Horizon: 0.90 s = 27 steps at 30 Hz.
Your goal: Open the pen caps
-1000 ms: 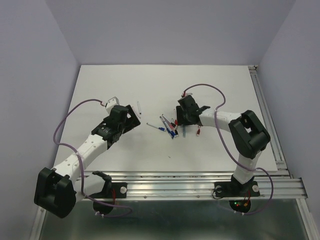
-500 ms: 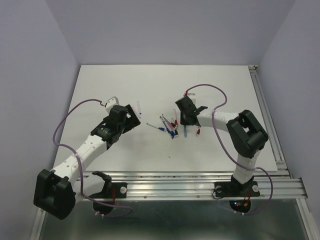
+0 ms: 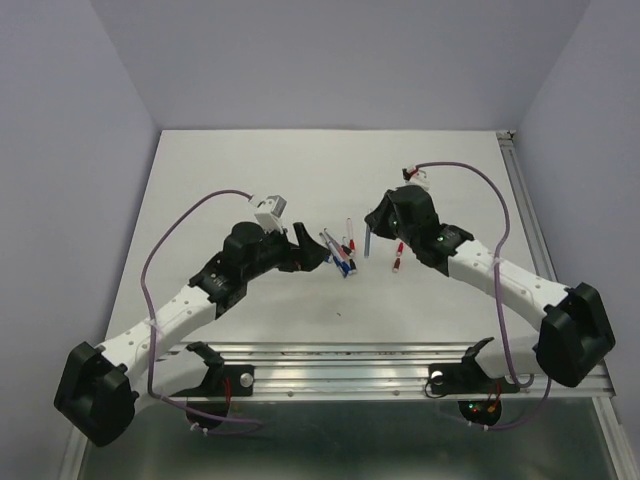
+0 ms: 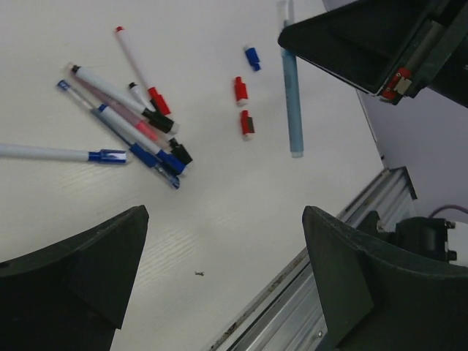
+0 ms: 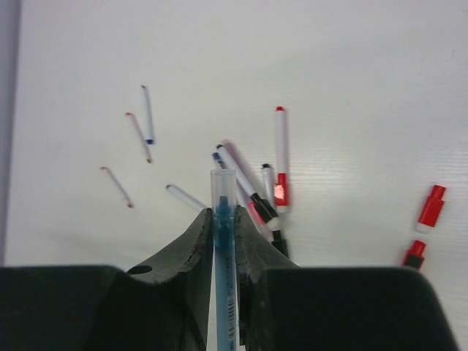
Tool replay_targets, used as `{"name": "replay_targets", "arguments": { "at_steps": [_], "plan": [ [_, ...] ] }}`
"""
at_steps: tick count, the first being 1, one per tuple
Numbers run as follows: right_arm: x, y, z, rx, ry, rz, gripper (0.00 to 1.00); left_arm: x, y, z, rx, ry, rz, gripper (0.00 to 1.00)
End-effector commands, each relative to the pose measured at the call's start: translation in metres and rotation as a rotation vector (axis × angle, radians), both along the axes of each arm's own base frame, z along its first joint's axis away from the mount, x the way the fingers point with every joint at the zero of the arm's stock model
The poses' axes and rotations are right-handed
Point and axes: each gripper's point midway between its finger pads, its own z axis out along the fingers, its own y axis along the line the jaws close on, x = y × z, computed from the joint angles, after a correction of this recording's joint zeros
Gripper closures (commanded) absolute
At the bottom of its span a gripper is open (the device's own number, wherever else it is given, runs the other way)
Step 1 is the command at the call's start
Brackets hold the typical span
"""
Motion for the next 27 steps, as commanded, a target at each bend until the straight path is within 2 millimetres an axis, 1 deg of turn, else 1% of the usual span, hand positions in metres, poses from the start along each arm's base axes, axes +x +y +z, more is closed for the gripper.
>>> {"name": "replay_targets", "arguments": {
  "at_steps": [1, 2, 3, 4, 5, 6, 7, 8, 10, 11, 12, 13, 14, 16, 17, 18, 19, 20, 23, 24, 25, 27],
  "plan": [
    [-0.013, 0.027, 0.028, 0.218, -0.046, 0.01, 0.98, -0.012, -0.043, 0.055, -0.139, -0.18, -0.189, 0.01],
    [-0.016, 0.028, 0.029, 0.221, -0.048, 0.006, 0.98, -0.011, -0.049, 0.053, -0.135, -0.173, -0.199, 0.01],
    [-0.02, 0.033, 0.032, 0.23, -0.05, 0.012, 0.98, -0.012, -0.055, 0.054, -0.138, -0.174, -0.214, 0.01],
    [-0.021, 0.033, 0.03, 0.239, -0.045, -0.006, 0.98, -0.016, -0.064, 0.057, -0.145, -0.182, -0.24, 0.01],
    [-0.021, 0.038, 0.039, 0.266, -0.07, 0.001, 0.98, -0.014, -0.071, 0.056, -0.139, -0.173, -0.247, 0.01],
    [-0.025, 0.044, 0.042, 0.283, -0.074, 0.01, 0.98, -0.013, -0.076, 0.056, -0.136, -0.172, -0.252, 0.01],
    [-0.026, 0.045, 0.043, 0.298, -0.075, 0.004, 0.98, -0.012, -0.082, 0.059, -0.135, -0.179, -0.254, 0.01],
    [-0.027, 0.047, 0.045, 0.309, -0.078, 0.005, 0.98, -0.01, -0.086, 0.051, -0.119, -0.162, -0.254, 0.01],
    [-0.032, 0.051, 0.052, 0.343, -0.09, 0.011, 0.98, -0.008, -0.09, 0.047, -0.107, -0.156, -0.252, 0.03],
    [-0.033, 0.052, 0.052, 0.352, -0.088, 0.013, 0.98, -0.006, -0.092, 0.048, -0.105, -0.159, -0.251, 0.08],
    [-0.036, 0.052, 0.052, 0.357, -0.086, 0.013, 0.98, -0.005, -0.094, 0.043, -0.097, -0.147, -0.253, 0.12],
    [-0.037, 0.053, 0.056, 0.373, -0.088, 0.015, 0.98, -0.004, -0.095, 0.042, -0.094, -0.148, -0.252, 0.15],
    [-0.037, 0.053, 0.057, 0.38, -0.09, 0.018, 0.98, -0.003, -0.095, 0.042, -0.093, -0.147, -0.251, 0.22],
    [-0.041, 0.054, 0.058, 0.385, -0.083, 0.034, 0.98, -0.003, -0.096, 0.043, -0.093, -0.149, -0.251, 0.3],
    [-0.042, 0.055, 0.058, 0.388, -0.081, 0.037, 0.98, -0.002, -0.096, 0.044, -0.092, -0.153, -0.246, 0.35],
    [-0.042, 0.055, 0.058, 0.389, -0.079, 0.041, 0.98, -0.002, -0.095, 0.047, -0.096, -0.158, -0.242, 0.45],
    [-0.044, 0.056, 0.058, 0.388, -0.074, 0.05, 0.98, -0.002, -0.095, 0.047, -0.098, -0.159, -0.24, 0.51],
    [-0.045, 0.056, 0.056, 0.386, -0.069, 0.053, 0.98, 0.0, -0.095, 0.049, -0.097, -0.161, -0.231, 0.61],
    [-0.049, 0.059, 0.053, 0.387, -0.055, 0.077, 0.98, 0.0, -0.095, 0.051, -0.1, -0.163, -0.226, 0.75],
    [-0.05, 0.059, 0.053, 0.387, -0.055, 0.084, 0.98, 0.001, -0.094, 0.051, -0.101, -0.165, -0.223, 0.86],
    [-0.051, 0.061, 0.053, 0.386, -0.052, 0.098, 0.96, 0.001, -0.095, 0.051, -0.101, -0.162, -0.224, 0.99],
    [-0.053, 0.062, 0.053, 0.378, -0.056, 0.116, 0.93, 0.0, -0.095, 0.049, -0.099, -0.158, -0.229, 1.0]
  ]
}}
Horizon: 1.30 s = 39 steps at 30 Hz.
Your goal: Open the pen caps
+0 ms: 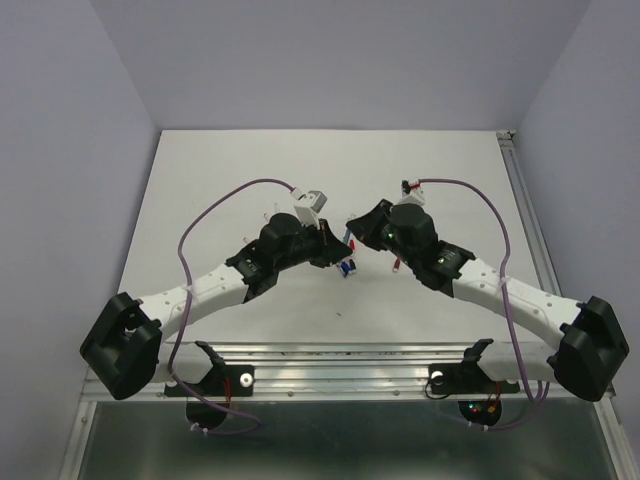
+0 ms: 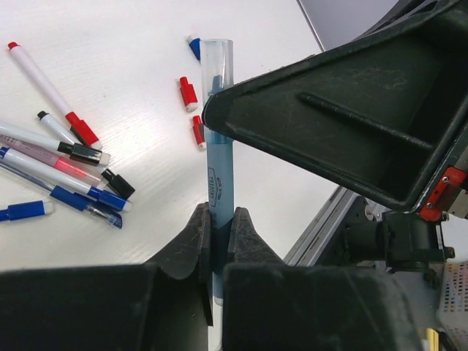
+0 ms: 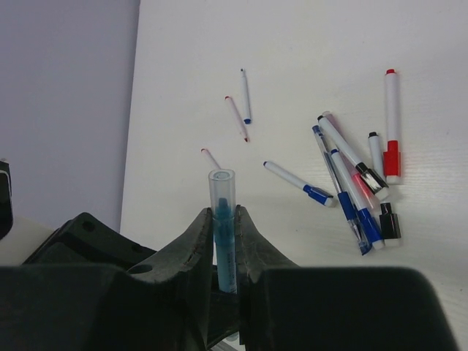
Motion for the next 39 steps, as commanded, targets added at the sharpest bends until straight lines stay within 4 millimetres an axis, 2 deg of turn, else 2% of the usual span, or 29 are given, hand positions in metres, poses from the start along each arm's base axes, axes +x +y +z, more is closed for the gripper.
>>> {"name": "replay_targets", "arguments": {
  "at_steps": [1, 3, 7, 21, 27, 34, 37, 39],
  "plan": [
    [-0.008, 0.007, 0.006, 0.02, -0.024, 0.055, 0.86, 0.001, -0.012, 0.044, -0.088, -0.106, -0.032, 1.0],
    [-0.005, 0.005, 0.008, 0.007, -0.033, 0.044, 0.78, -0.001, -0.01, 0.042, -0.086, -0.107, -0.031, 1.0],
    [-0.001, 0.002, 0.011, -0.01, -0.054, 0.024, 0.53, -0.005, -0.008, 0.041, -0.089, -0.104, -0.025, 1.0],
    [0.02, -0.003, 0.032, -0.075, -0.136, -0.039, 0.5, -0.014, -0.005, 0.03, -0.073, -0.062, -0.013, 1.0],
    [0.022, -0.002, 0.044, -0.064, -0.169, -0.04, 0.55, -0.011, -0.005, 0.025, -0.055, -0.05, -0.005, 1.0],
    [0.024, 0.0, 0.044, -0.099, -0.178, -0.024, 0.82, -0.011, -0.005, 0.024, -0.046, -0.05, -0.002, 1.0],
    [0.025, -0.001, 0.043, -0.108, -0.178, -0.026, 0.89, -0.013, -0.005, 0.022, -0.043, -0.046, -0.009, 1.0],
    [0.029, -0.005, 0.044, -0.124, -0.184, -0.055, 0.99, -0.018, -0.004, 0.018, -0.04, -0.039, -0.016, 1.0]
  ]
}}
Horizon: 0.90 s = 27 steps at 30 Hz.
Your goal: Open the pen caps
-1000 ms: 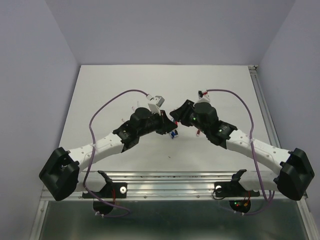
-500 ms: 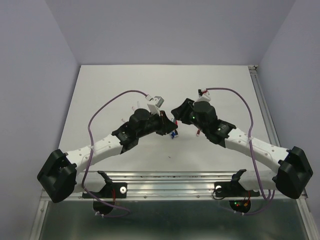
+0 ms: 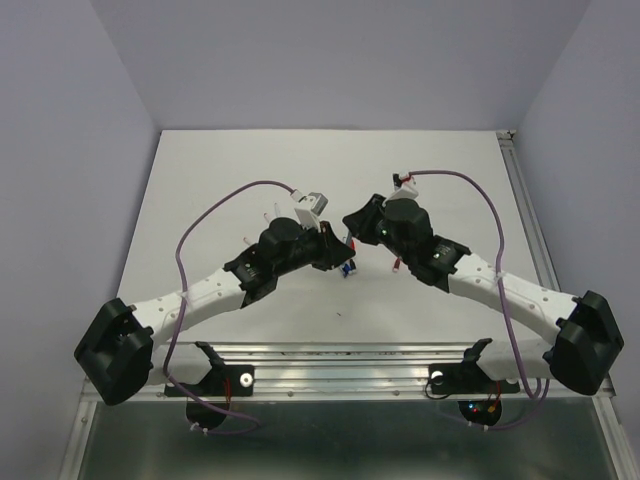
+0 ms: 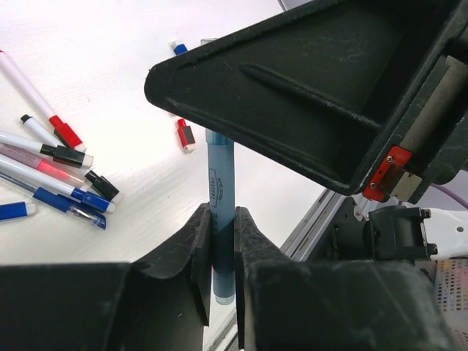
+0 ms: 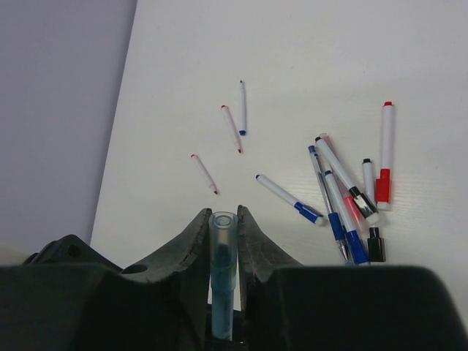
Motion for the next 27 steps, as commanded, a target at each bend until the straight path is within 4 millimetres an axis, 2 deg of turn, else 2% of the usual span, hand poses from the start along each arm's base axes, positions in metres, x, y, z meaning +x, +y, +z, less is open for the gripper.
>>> {"name": "replay_targets", "arguments": {
  "at_steps": [1, 4, 5, 7, 8, 9, 10, 12, 15, 16, 17, 20, 23, 24, 25, 26, 27],
  "plan": [
    [0.019, -0.008, 0.036, -0.023, -0.105, -0.077, 0.99, -0.011, 0.0, 0.002, -0.011, -0.01, -0.024, 1.0],
    [0.031, -0.019, 0.04, -0.075, -0.128, -0.151, 0.99, -0.03, 0.005, -0.013, 0.005, 0.008, -0.051, 1.0],
    [0.039, -0.03, 0.043, -0.104, -0.147, -0.208, 0.99, -0.037, 0.005, -0.015, 0.005, 0.005, -0.062, 1.0],
    [0.06, -0.043, 0.053, -0.114, -0.18, -0.264, 0.99, -0.057, 0.01, -0.027, 0.013, 0.021, -0.073, 1.0],
    [0.077, -0.06, 0.068, -0.096, -0.201, -0.312, 0.99, -0.068, 0.013, -0.035, 0.008, 0.048, -0.081, 1.0],
    [0.081, -0.056, 0.067, -0.1, -0.199, -0.301, 0.99, -0.074, 0.015, -0.04, 0.008, 0.067, -0.087, 1.0],
    [0.096, -0.075, 0.071, -0.135, -0.232, -0.384, 0.99, -0.079, 0.017, -0.044, 0.008, 0.083, -0.093, 1.0],
    [0.11, -0.087, 0.078, -0.177, -0.258, -0.449, 0.99, -0.096, 0.019, -0.054, 0.0, 0.132, -0.114, 1.0],
    [0.13, -0.093, 0.097, -0.197, -0.281, -0.488, 0.99, -0.108, 0.022, -0.066, 0.003, 0.171, -0.112, 1.0],
    [0.137, -0.102, 0.099, -0.2, -0.282, -0.511, 0.99, -0.114, 0.022, -0.068, 0.0, 0.189, -0.117, 1.0],
    [0.146, -0.108, 0.103, -0.2, -0.28, -0.524, 0.99, -0.115, 0.023, -0.071, 0.001, 0.197, -0.11, 1.0],
    [0.153, -0.106, 0.106, -0.201, -0.275, -0.484, 0.99, -0.112, 0.028, -0.077, 0.005, 0.229, -0.058, 1.0],
    [0.146, -0.104, 0.084, -0.234, -0.218, -0.44, 0.99, -0.1, 0.038, -0.084, 0.05, 0.26, 0.051, 1.0],
    [0.135, -0.108, 0.058, -0.273, -0.159, -0.427, 0.99, -0.083, 0.041, -0.079, 0.064, 0.241, 0.137, 1.0],
    [0.127, -0.111, 0.044, -0.277, -0.123, -0.421, 0.99, -0.075, 0.052, -0.085, 0.114, 0.253, 0.192, 1.0],
    [0.119, -0.115, 0.031, -0.285, -0.095, -0.421, 0.99, -0.072, 0.054, -0.084, 0.134, 0.246, 0.207, 1.0],
    [0.104, -0.123, -0.009, -0.328, -0.021, -0.414, 0.99, -0.056, 0.059, -0.079, 0.145, 0.236, 0.257, 1.0]
  ]
}}
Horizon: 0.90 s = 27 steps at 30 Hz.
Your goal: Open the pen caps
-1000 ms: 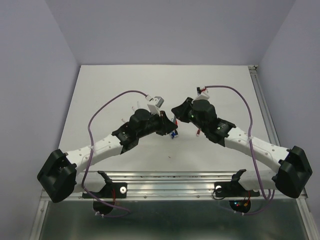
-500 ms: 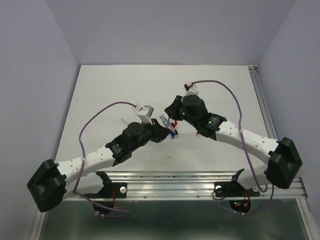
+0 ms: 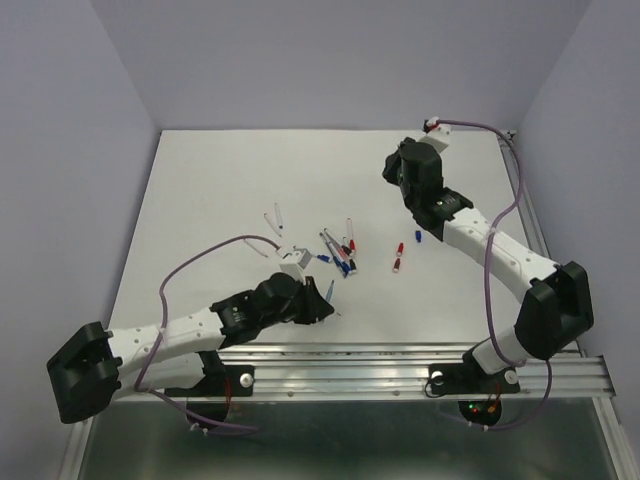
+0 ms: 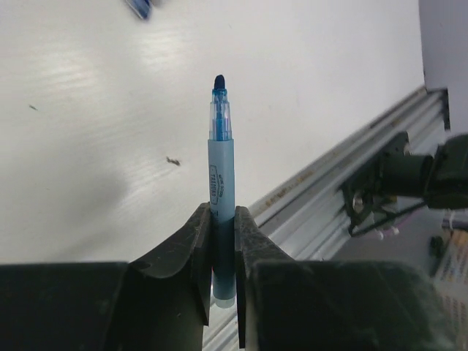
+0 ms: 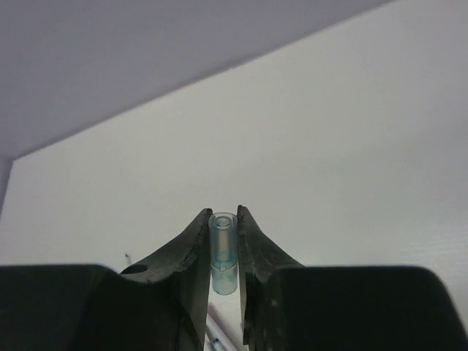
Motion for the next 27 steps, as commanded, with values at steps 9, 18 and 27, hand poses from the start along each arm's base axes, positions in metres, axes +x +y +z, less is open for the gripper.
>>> {"name": "replay_targets", "arguments": {
  "at_steps": [9, 18, 27],
  "plan": [
    [-0.13, -0.063, -0.171, -0.06, 0.393, -0.064, 0.97, 0.119, 0.081, 0.01, 0.169, -0.029, 0.44, 1.0],
    [-0.153, -0.073, -0.222, -0.11, 0.523, -0.071, 0.94, 0.153, 0.115, 0.001, 0.231, -0.004, 0.561, 1.0],
    [-0.149, -0.065, -0.241, -0.112, 0.559, -0.053, 0.92, 0.162, 0.129, -0.009, 0.277, 0.034, 0.589, 1.0]
  ]
}}
